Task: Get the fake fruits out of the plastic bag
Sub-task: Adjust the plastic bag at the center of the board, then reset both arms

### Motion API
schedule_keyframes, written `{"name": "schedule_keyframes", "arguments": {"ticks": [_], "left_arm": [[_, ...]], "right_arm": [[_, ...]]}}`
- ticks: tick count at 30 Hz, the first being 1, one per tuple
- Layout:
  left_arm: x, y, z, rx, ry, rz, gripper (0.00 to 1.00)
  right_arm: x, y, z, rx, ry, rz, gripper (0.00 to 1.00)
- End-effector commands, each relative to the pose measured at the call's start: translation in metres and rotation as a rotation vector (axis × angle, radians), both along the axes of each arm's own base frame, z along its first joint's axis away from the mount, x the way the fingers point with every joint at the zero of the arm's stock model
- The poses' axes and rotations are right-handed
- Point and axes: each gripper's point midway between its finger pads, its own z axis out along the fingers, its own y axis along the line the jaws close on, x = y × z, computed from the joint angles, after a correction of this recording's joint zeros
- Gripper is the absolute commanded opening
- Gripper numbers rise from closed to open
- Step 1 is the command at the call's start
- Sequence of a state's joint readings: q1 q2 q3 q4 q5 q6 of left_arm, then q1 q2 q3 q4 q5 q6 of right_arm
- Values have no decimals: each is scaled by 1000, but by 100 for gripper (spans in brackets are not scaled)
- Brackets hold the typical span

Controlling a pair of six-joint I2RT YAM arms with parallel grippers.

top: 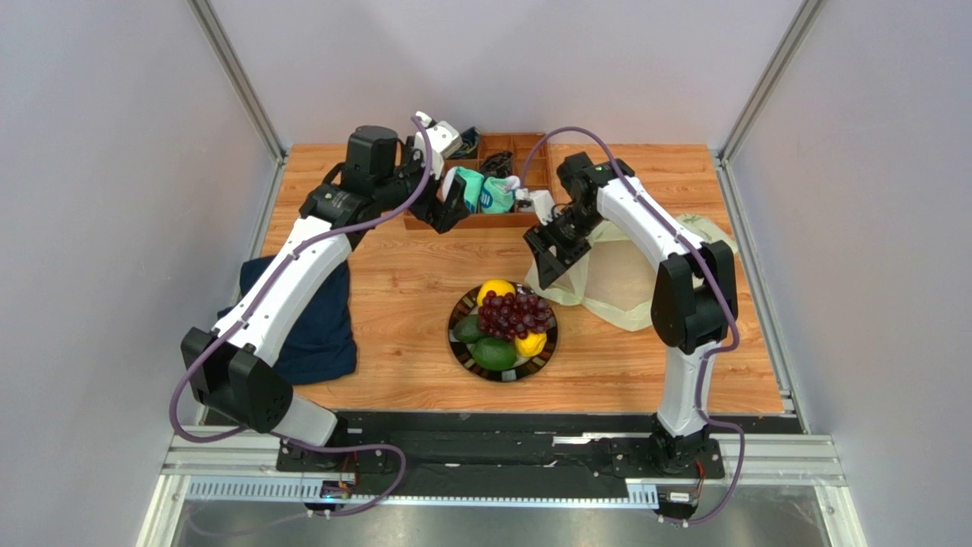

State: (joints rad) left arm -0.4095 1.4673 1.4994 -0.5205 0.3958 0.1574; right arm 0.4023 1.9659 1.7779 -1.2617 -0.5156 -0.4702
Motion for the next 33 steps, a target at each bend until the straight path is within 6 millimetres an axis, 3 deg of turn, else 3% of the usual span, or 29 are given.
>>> {"name": "schedule_keyframes", "arguments": {"ticks": [1,5,9,13,15,17,19,20,21,22,23,24,25,26,28,33], "left_arm": [[4,-4,14,-30,-22,-13,92],[6,-5,12,-22,-20,-15,92],[8,-4,11,-12,-20,-11,91],[8,-1,12,2,-27,-4,92],[10,2,11,17,-29,11,92],[12,6,8,33,-31,30,93],[13,11,3,55,-24,57,93],[14,13,0,67,-26,60,93],[13,15,-2,76,-23,66,94],[14,19,-6,91,-17,86,94],[15,21,-7,98,-20,96,95],[14,23,-12,109,-13,102,95],[14,27,-13,121,-17,118,97],[12,30,-15,135,-15,121,97],[13,39,-23,172,-8,146,99],[15,62,-44,176,68,222,99]], "right_arm": [[10,-19,-23,-51,27,-62,70],[22,-32,-30,-64,28,-106,69],[60,-64,-22,-77,-39,-200,68],[114,-102,6,-120,-202,-294,68],[140,-117,36,-113,-314,-368,68],[147,-124,68,-100,-418,-418,68],[141,-122,84,-66,-463,-450,69],[137,-119,75,-43,-450,-481,70],[122,-112,95,18,-479,-480,70],[115,-107,96,48,-475,-481,71],[102,-100,84,68,-451,-477,72],[91,-95,97,101,-466,-508,72],[86,-92,97,107,-474,-524,73],[83,-82,95,115,-487,-540,73],[69,-80,80,56,-464,-602,73],[52,-86,54,10,-437,-613,73]]}}
